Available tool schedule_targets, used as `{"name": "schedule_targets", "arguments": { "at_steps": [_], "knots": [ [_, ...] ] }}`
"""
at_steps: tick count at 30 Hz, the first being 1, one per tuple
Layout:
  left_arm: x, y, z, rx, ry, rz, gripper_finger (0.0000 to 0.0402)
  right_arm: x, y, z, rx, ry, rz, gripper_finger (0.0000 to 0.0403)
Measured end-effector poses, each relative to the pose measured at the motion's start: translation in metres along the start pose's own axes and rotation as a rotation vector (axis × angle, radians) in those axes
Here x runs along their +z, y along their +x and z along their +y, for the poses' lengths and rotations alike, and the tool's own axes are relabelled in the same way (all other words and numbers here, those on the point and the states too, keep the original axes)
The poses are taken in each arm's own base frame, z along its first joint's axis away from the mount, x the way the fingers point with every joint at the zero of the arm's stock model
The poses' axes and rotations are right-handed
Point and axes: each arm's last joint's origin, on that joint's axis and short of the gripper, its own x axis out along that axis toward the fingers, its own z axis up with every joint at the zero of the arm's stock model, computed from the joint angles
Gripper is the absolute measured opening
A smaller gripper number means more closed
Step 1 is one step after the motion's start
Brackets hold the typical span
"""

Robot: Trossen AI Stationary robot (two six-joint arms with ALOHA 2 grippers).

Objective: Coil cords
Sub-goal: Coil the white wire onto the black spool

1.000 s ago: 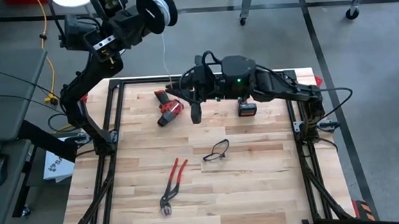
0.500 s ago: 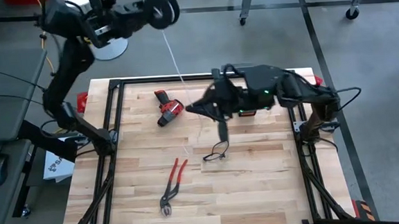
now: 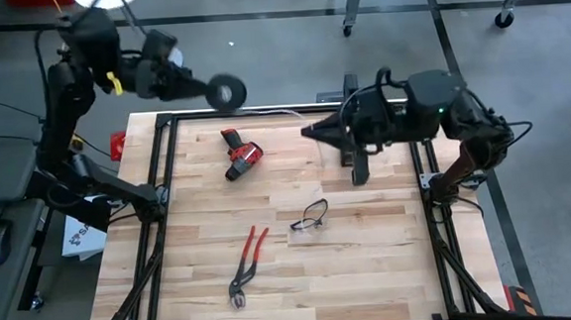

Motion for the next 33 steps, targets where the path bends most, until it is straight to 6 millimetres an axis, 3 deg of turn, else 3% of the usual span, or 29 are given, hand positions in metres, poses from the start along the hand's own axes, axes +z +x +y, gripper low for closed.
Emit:
{"name": "schedule_targets", "arguments": {
  "at_steps": [8,14,21,33],
  "knots": [
    [-0.013,0.035,0.003,-0.102,-0.127,0.234,0.0000,-0.001,0.005,-0.023,-0.072,-0.017,-0.002,0.0000],
    [-0.018,0.080,0.007,-0.219,-0.147,0.366,0.0000,-0.001,0.009,-0.037,-0.079,-0.013,-0.024,0.0000],
    [-0.010,0.128,-0.005,-0.495,-0.142,0.401,0.0000,-0.006,0.019,-0.043,-0.078,-0.002,-0.019,0.0000],
    [-0.016,0.154,-0.017,-0.644,-0.154,0.386,0.0000,-0.002,0.027,-0.042,-0.041,0.004,-0.085,0.0000]
  ]
}}
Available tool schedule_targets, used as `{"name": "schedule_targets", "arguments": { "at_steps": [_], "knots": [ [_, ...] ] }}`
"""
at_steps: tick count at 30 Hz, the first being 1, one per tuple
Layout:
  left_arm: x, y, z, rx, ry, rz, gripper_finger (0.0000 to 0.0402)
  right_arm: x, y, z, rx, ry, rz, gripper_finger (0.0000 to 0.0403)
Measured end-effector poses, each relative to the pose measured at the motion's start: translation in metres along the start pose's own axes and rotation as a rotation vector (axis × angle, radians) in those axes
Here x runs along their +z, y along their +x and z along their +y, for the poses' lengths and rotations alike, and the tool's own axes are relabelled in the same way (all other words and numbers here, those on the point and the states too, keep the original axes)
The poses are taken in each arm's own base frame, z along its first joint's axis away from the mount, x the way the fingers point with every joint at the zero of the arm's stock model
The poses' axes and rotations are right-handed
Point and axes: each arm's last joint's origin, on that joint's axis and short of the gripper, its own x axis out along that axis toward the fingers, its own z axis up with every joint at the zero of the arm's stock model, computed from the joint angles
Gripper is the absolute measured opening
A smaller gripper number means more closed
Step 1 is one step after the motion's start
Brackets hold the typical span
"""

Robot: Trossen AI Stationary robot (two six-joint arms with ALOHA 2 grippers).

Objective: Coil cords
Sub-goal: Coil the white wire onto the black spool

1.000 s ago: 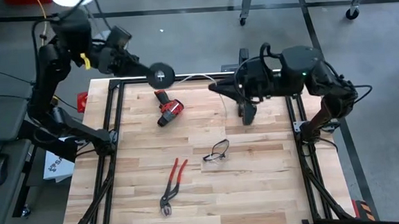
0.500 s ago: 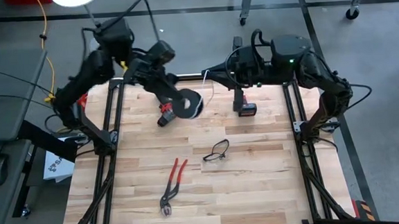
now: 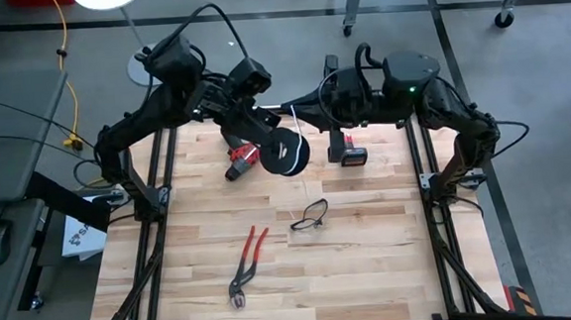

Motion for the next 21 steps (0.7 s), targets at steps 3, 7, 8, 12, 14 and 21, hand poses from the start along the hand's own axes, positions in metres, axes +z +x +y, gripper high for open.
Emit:
{"name": "schedule_targets", "arguments": {
  "at_steps": [3,7,8,12,14,21],
  "knots": [
    [0.001,-0.004,-0.003,0.002,0.027,-0.014,0.0000,0.002,0.000,0.005,0.015,-0.004,-0.026,0.0000],
    [0.000,-0.009,-0.014,-0.004,0.062,-0.043,0.0000,0.010,-0.009,0.009,0.026,-0.034,-0.060,0.0000],
    [-0.001,-0.010,-0.017,-0.006,0.075,-0.051,0.0000,0.013,-0.013,0.010,0.032,-0.042,-0.069,0.0000],
    [-0.002,-0.015,-0.027,0.000,0.112,-0.105,0.0000,0.020,-0.018,0.015,0.041,-0.079,-0.125,0.0000],
    [-0.003,-0.014,-0.028,-0.001,0.106,-0.112,0.0000,0.022,-0.018,0.015,0.032,-0.079,-0.141,0.0000],
    [-0.010,-0.006,-0.022,0.037,0.089,-0.092,0.0000,0.022,-0.016,0.011,0.021,-0.052,-0.159,0.0000]
  ]
}}
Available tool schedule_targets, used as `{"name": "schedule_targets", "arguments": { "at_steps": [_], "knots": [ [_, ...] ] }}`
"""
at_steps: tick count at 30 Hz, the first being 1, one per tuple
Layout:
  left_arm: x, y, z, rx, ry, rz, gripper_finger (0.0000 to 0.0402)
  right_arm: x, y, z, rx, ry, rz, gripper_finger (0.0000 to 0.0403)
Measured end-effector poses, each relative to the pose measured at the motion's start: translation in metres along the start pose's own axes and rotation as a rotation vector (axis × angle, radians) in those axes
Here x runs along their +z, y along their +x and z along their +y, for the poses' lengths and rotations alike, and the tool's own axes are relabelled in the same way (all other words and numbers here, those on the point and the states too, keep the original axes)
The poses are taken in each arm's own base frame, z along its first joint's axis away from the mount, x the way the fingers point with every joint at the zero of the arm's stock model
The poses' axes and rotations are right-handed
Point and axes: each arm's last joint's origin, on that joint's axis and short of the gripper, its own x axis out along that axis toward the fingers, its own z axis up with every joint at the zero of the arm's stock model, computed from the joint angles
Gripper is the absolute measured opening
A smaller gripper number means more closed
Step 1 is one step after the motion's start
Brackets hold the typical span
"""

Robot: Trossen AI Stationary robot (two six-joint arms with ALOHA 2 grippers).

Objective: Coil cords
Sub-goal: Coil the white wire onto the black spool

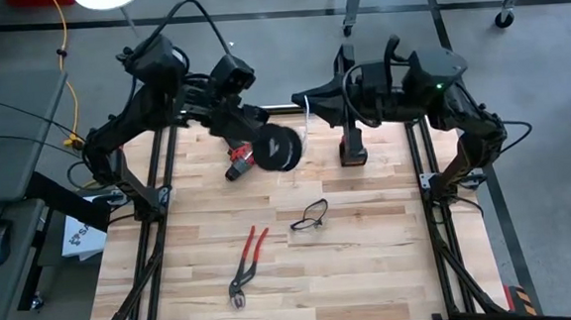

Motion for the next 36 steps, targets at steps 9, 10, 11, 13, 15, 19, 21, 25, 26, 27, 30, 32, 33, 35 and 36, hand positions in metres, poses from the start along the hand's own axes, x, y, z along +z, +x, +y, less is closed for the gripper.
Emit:
{"name": "schedule_targets", "arguments": {
  "at_steps": [9,10,11,13,15,19,21,25,26,27,30,32,33,35,36],
  "knots": [
    [0.012,-0.012,0.008,0.096,0.091,-0.129,0.0000,0.004,-0.001,0.011,0.028,0.022,-0.023,0.0000],
    [0.012,-0.012,0.008,0.096,0.087,-0.129,0.0000,0.003,-0.001,0.010,0.020,0.017,-0.019,0.0000],
    [0.012,-0.012,0.008,0.094,0.088,-0.134,0.0000,0.003,-0.002,0.010,0.016,0.012,-0.017,0.0000],
    [0.012,-0.011,0.006,0.077,0.091,-0.140,0.0000,0.004,-0.003,0.010,0.011,0.004,-0.011,0.0000],
    [0.013,-0.009,0.002,0.045,0.110,-0.151,0.0000,0.005,-0.004,0.010,0.014,0.001,-0.011,0.0000],
    [0.014,-0.010,-0.006,0.001,0.122,-0.182,0.0000,0.008,-0.006,0.010,0.015,-0.016,-0.036,0.0000],
    [0.013,-0.009,-0.005,0.002,0.102,-0.177,0.0000,0.011,-0.008,0.009,0.007,-0.017,-0.062,0.0000],
    [0.009,-0.005,0.000,0.033,0.066,-0.154,0.0000,0.013,-0.009,0.008,0.000,-0.022,-0.073,0.0000],
    [0.008,-0.003,0.001,0.032,0.062,-0.149,0.0000,0.013,-0.008,0.007,-0.008,-0.030,-0.069,0.0000],
    [0.007,-0.002,0.001,0.028,0.058,-0.143,0.0000,0.012,-0.008,0.007,-0.012,-0.037,-0.065,0.0000],
    [0.002,0.004,0.000,0.015,0.028,-0.120,0.0000,0.012,-0.008,0.001,-0.033,-0.040,-0.070,0.0000],
    [-0.002,0.010,0.002,0.006,0.008,-0.100,0.0000,0.011,-0.007,-0.004,-0.052,-0.024,-0.067,0.0000],
    [-0.003,0.012,0.002,0.003,-0.005,-0.092,0.0000,0.011,-0.007,-0.007,-0.060,-0.015,-0.064,0.0000],
    [-0.006,0.019,0.007,0.000,-0.022,-0.075,0.0000,0.008,-0.005,-0.011,-0.064,0.006,-0.059,0.0000],
    [-0.007,0.021,0.008,0.000,-0.028,-0.069,0.0000,0.007,-0.004,-0.014,-0.059,0.021,-0.059,0.0000]
  ]
}}
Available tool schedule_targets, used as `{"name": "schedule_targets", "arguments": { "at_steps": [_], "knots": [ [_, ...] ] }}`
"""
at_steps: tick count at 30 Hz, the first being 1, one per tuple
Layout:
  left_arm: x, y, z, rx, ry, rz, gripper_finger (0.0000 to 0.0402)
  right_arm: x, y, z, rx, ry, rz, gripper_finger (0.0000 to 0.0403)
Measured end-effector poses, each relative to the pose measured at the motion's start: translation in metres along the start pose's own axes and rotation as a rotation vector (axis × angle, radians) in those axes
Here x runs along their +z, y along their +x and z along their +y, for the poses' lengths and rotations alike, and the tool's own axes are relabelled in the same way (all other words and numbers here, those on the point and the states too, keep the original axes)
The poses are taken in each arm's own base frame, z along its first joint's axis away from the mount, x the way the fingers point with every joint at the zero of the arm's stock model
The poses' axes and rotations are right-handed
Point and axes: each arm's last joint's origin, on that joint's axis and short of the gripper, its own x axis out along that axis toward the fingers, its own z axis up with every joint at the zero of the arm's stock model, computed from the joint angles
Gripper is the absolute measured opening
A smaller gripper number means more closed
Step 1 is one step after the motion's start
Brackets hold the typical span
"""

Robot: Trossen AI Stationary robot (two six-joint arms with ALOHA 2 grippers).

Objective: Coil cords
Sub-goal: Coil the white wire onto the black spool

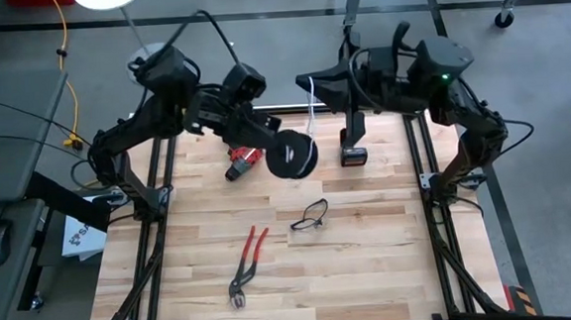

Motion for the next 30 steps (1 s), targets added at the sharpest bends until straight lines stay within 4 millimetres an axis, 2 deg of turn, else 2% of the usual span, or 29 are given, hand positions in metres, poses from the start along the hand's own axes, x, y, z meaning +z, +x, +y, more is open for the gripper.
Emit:
{"name": "schedule_targets", "arguments": {
  "at_steps": [5,10,15,22,30],
  "knots": [
    [0.002,0.008,0.010,-0.018,0.000,0.000,0.0000,-0.009,0.007,-0.003,0.049,0.071,0.032,0.0000],
    [0.009,0.014,0.008,-0.172,0.009,-0.029,0.0000,-0.026,0.015,-0.005,0.048,0.114,0.143,0.0000],
    [0.012,0.022,0.020,-0.246,-0.016,-0.043,0.0000,-0.039,0.020,-0.008,0.077,0.184,0.211,0.0000],
    [0.014,0.019,0.013,-0.305,0.123,-0.084,0.0000,-0.038,0.020,-0.009,0.148,0.258,0.212,0.0000],
    [0.020,0.011,0.011,-0.324,0.239,-0.102,0.0000,-0.034,0.016,-0.007,0.143,0.269,0.203,0.0000]
  ]
}}
